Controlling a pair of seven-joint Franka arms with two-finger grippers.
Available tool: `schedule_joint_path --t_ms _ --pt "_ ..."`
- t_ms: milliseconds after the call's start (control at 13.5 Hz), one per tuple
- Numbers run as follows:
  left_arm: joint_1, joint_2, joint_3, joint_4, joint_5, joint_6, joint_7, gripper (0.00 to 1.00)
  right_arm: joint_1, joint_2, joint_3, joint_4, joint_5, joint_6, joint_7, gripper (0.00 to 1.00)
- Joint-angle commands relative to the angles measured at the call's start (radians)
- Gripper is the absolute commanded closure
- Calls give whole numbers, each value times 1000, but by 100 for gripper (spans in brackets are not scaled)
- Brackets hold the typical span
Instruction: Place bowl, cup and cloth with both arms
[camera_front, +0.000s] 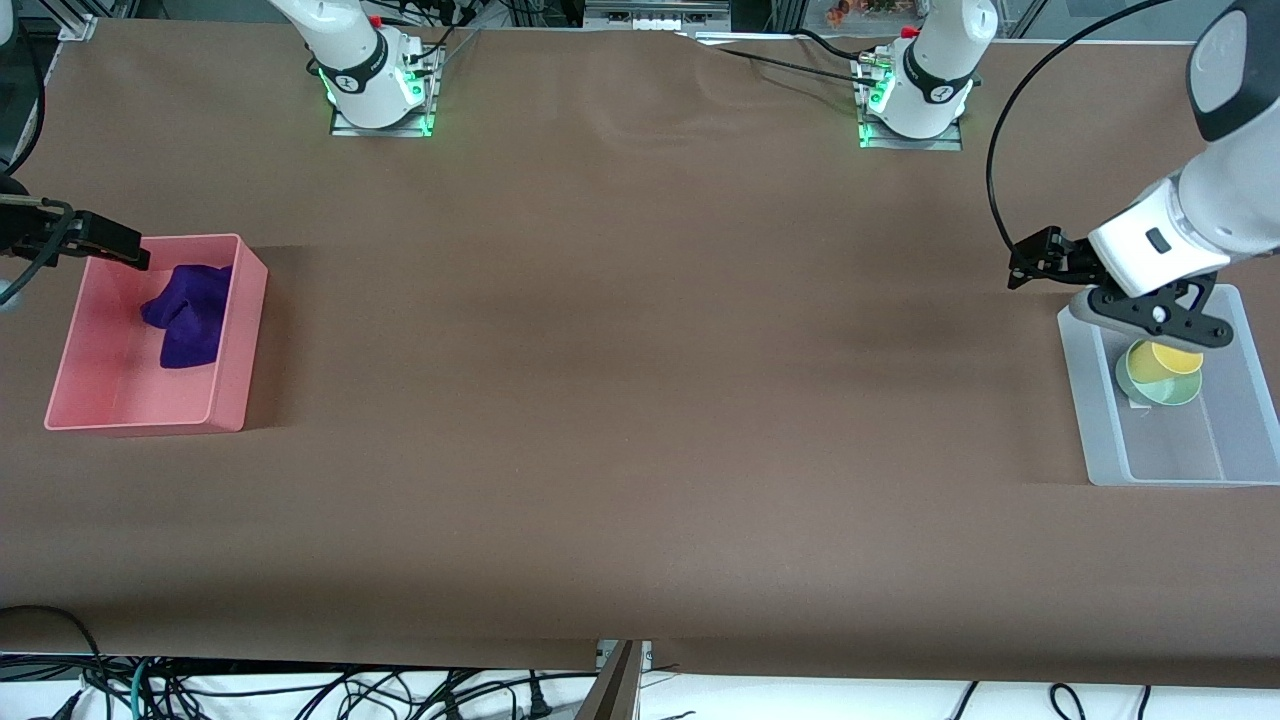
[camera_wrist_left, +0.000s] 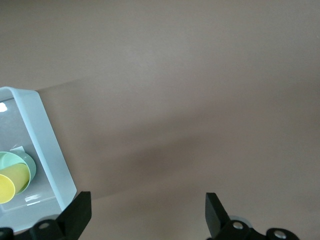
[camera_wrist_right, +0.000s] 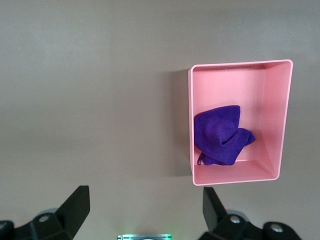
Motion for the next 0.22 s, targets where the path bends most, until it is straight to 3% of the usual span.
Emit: schedule_joint_path --t_ms 0,148 --pt "-43 -78 24 -96 4 53 -41 0 -3 -6 8 3 -5 -1 10 0" --pt "-42 -75 24 -92 6 53 -44 0 -3 -4 8 3 -5 -1 10 0"
